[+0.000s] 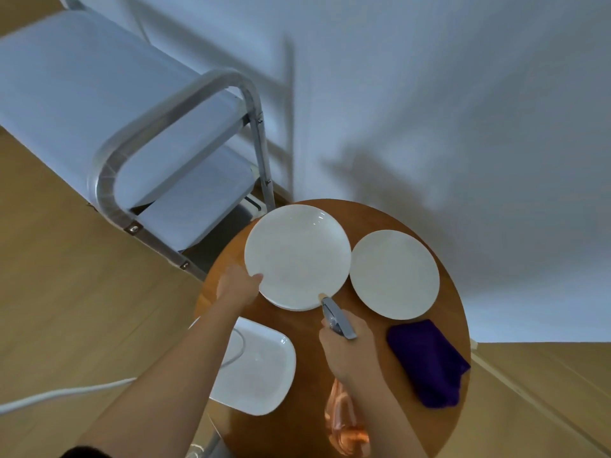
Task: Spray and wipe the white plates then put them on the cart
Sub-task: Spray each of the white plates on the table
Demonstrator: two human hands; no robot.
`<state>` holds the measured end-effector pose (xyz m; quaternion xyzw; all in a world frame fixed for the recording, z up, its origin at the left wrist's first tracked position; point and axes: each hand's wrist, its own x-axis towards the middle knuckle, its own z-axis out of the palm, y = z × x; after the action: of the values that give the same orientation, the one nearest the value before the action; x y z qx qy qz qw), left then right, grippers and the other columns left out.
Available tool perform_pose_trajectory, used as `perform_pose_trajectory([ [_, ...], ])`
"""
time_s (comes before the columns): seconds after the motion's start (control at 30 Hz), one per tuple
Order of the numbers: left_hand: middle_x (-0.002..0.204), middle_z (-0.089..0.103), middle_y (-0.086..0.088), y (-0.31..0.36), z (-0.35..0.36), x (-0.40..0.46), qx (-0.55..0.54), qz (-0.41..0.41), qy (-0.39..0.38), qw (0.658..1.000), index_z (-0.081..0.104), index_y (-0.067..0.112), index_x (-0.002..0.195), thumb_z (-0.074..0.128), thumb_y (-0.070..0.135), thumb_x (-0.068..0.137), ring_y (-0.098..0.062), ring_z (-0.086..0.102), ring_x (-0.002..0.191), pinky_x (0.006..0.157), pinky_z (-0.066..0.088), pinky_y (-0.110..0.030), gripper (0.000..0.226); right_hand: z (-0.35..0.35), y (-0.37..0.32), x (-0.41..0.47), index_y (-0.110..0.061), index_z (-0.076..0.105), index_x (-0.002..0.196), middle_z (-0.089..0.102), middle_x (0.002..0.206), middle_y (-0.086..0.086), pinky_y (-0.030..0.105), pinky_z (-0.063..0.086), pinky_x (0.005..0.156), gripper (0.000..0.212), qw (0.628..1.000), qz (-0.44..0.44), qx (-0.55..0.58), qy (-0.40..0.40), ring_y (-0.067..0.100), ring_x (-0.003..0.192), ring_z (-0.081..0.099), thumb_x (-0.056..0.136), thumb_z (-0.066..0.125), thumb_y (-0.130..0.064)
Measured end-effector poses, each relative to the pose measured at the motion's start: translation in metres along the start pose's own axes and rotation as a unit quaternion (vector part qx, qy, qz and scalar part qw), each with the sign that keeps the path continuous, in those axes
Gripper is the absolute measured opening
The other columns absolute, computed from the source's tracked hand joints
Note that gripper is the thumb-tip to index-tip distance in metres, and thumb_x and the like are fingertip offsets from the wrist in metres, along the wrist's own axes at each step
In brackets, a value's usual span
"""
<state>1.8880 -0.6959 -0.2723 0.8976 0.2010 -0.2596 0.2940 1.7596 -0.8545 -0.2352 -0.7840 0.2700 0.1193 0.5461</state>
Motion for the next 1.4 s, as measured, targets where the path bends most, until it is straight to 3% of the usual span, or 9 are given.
perform_pose_trajectory([
  [0.13, 0.088, 0.058, -0.004, -0.001, -0.003, 0.009, 0.0, 0.014, -0.016, 1.0, 0.055, 0.012, 0.103, 0.057, 0.024, 0.095, -0.017, 0.056, 0.07, 0.06, 0.046, -0.019, 0.014, 0.011, -0.006, -0.004, -0.021, 0.036, 0.059, 0.036, 0.056, -0.005, 0.015, 0.029, 0.044, 0.03, 1.0, 0.015, -0.001, 0.022, 0.008, 0.05, 0.029, 0.081, 0.05, -0.006],
  [0.4, 0.093, 0.055, -0.003, -0.004, -0.007, 0.009, -0.166, 0.023, 0.017, 0.986, 0.046, 0.011, 0.116, 0.06, 0.016, 0.093, -0.017, 0.056, 0.077, 0.056, 0.047, -0.02, 0.027, 0.026, -0.007, -0.014, -0.018, 0.044, 0.063, 0.038, 0.05, -0.009, 0.014, 0.036, 0.045, 0.032, 0.984, -0.027, 0.096, 0.146, 0.005, 0.045, 0.034, 0.082, 0.055, 0.004],
  [0.5, 0.111, 0.054, -0.003, -0.002, -0.01, 0.003, -0.283, -0.011, -0.015, 0.959, 0.045, 0.017, 0.126, 0.063, 0.009, 0.09, -0.024, 0.059, 0.095, 0.07, 0.056, -0.031, 0.041, 0.031, -0.007, -0.016, -0.022, 0.043, 0.061, 0.037, 0.05, -0.01, 0.012, 0.036, 0.044, 0.035, 0.983, -0.041, 0.077, 0.16, 0.005, 0.044, 0.037, 0.081, 0.056, 0.004],
  [0.63, 0.117, 0.059, -0.005, -0.008, -0.011, -0.006, -0.405, -0.037, -0.06, 0.912, 0.054, 0.021, 0.107, 0.062, 0.004, 0.089, -0.028, 0.062, 0.105, 0.081, 0.056, -0.038, 0.026, 0.034, -0.006, -0.023, -0.023, 0.044, 0.062, 0.039, 0.052, -0.01, 0.012, 0.037, 0.045, 0.036, 0.988, -0.059, 0.067, 0.124, 0.004, 0.045, 0.04, 0.081, 0.057, 0.006],
  [0.8, 0.119, 0.06, -0.005, -0.009, -0.013, -0.016, -0.432, -0.021, -0.072, 0.899, 0.055, 0.023, 0.111, 0.063, 0.003, 0.088, -0.029, 0.061, 0.107, 0.084, 0.055, -0.04, 0.031, 0.03, 0.004, -0.036, -0.025, 0.048, 0.068, 0.044, 0.056, -0.007, 0.014, 0.038, 0.05, 0.032, 0.996, -0.074, 0.027, 0.038, 0.007, 0.05, 0.04, 0.084, 0.058, 0.001],
  [1.03, 0.115, 0.063, -0.002, 0.004, 0.0, -0.037, -0.45, 0.005, -0.075, 0.89, 0.058, 0.026, 0.109, 0.064, 0.003, 0.088, -0.028, 0.062, 0.105, 0.086, 0.054, -0.043, 0.032, -0.006, 0.033, -0.043, -0.014, 0.048, 0.063, 0.043, 0.056, 0.002, 0.014, 0.037, 0.042, 0.031, 0.981, 0.009, 0.064, 0.183, 0.014, 0.049, 0.04, 0.083, 0.058, 0.008],
  [1.2, 0.105, 0.068, 0.0, 0.025, 0.035, -0.059, -0.477, 0.015, -0.13, 0.869, 0.063, 0.027, 0.1, 0.064, 0.001, 0.087, -0.025, 0.066, 0.095, 0.063, 0.059, -0.027, 0.029, -0.035, 0.05, -0.05, -0.011, 0.055, 0.075, 0.048, 0.059, 0.01, 0.017, 0.038, 0.042, 0.025, 0.966, 0.004, 0.116, 0.23, 0.019, 0.049, 0.044, 0.08, 0.056, 0.014],
  [1.3, 0.106, 0.067, -0.006, 0.043, 0.065, -0.07, -0.503, -0.026, -0.175, 0.846, 0.061, 0.015, 0.109, 0.062, -0.003, 0.087, -0.025, 0.067, 0.094, 0.059, 0.059, -0.027, 0.029, -0.049, 0.054, -0.048, -0.006, 0.053, 0.078, 0.048, 0.061, 0.003, 0.014, 0.038, 0.045, 0.022, 0.961, -0.016, 0.085, 0.262, 0.016, 0.052, 0.045, 0.08, 0.057, 0.015],
  [1.4, 0.11, 0.065, -0.009, 0.059, 0.097, -0.079, -0.503, -0.051, -0.189, 0.842, 0.056, 0.011, 0.12, 0.061, -0.006, 0.086, -0.025, 0.066, 0.094, 0.06, 0.059, -0.028, 0.038, -0.065, 0.057, -0.044, -0.017, 0.05, 0.07, 0.045, 0.059, -0.001, 0.01, 0.039, 0.043, 0.034, 0.959, -0.012, 0.101, 0.264, 0.014, 0.05, 0.043, 0.081, 0.057, 0.014],
])
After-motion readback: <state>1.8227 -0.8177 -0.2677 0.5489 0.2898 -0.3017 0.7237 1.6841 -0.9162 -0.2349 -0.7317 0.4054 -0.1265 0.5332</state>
